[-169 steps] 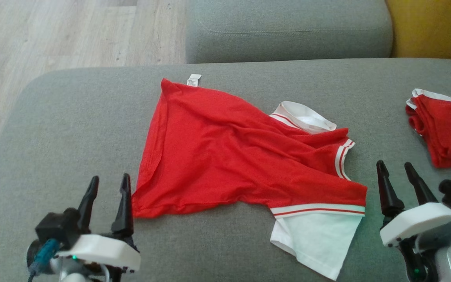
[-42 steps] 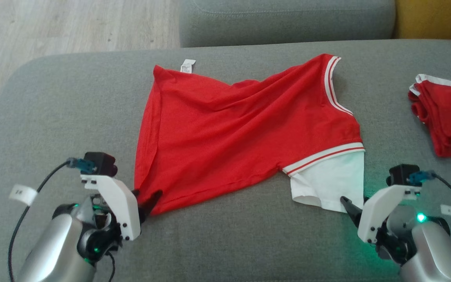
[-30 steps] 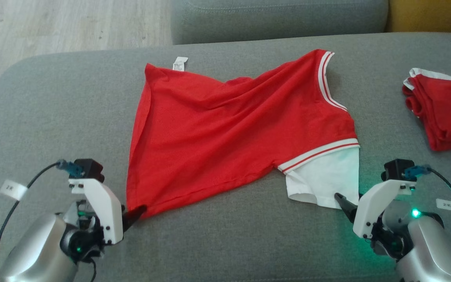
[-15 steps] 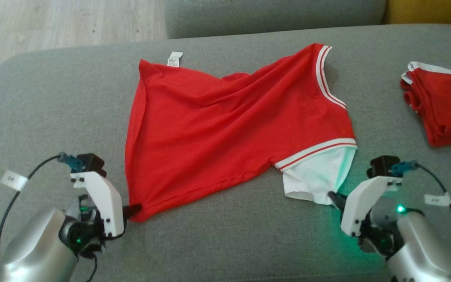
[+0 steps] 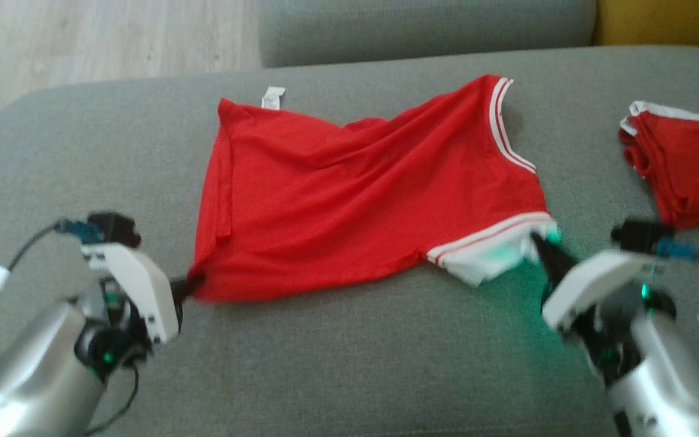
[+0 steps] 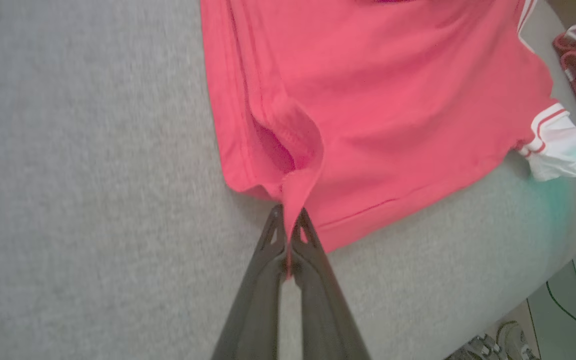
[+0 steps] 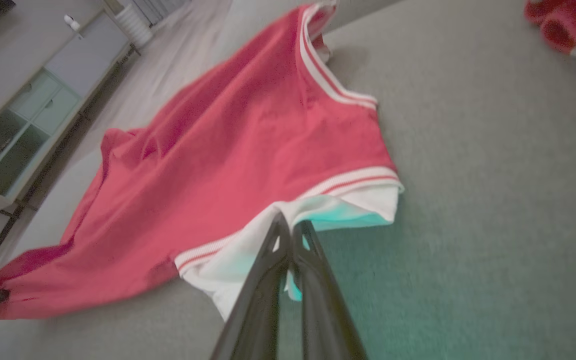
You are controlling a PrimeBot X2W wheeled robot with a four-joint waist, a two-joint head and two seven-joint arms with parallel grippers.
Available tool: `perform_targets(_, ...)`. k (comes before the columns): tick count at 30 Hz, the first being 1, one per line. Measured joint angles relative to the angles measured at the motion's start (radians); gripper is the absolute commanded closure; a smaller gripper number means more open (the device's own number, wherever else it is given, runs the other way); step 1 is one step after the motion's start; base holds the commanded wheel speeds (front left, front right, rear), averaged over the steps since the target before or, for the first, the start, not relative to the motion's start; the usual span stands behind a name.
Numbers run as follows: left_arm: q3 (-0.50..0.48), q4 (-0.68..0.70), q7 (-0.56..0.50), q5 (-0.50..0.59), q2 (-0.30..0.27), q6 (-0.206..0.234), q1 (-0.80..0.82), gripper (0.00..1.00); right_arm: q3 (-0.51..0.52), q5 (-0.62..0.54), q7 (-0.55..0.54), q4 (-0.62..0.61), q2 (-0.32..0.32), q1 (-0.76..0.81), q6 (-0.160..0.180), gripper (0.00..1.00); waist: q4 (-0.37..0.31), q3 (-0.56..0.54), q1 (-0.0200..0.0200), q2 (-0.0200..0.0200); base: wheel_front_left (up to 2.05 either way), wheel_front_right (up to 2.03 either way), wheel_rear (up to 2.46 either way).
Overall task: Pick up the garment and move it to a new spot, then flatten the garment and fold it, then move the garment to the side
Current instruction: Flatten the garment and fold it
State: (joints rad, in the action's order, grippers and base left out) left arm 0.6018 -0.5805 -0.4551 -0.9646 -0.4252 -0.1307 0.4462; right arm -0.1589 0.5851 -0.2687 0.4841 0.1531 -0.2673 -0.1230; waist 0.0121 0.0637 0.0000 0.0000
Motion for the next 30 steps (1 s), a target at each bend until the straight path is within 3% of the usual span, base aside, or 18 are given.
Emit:
perform_targets(4,-0.020,0.015,0.053,0.001,0.001,0.000,0.080,1.00,-0.004,0.045,0.027,-0.052,0.018,-0.112,0.000,1.00,-0.007,0.038,0.0000,0.0000,0.00,0.00,0.00)
perform_targets(10,-0.034,-0.005,0.045,0.031,0.030,0.000,0.356,1.00,-0.057,0.103,0.022,-0.051,0.086,-0.423,0.000,1.00,-0.011,0.129,0.0000,0.0000,0.00,0.00,0.00)
perform_targets(18,-0.063,-0.175,0.102,0.091,0.123,0.007,0.749,1.00,-0.126,0.178,0.095,0.085,0.140,-0.855,0.000,1.00,-0.010,0.277,0.0001,-0.0001,0.00,0.00,0.00)
perform_targets(30,-0.127,-0.396,0.376,0.178,0.177,0.013,1.231,1.00,-0.220,0.226,0.293,0.290,0.193,-1.367,0.000,1.00,-0.022,0.393,0.0002,-0.0001,0.00,0.00,0.00)
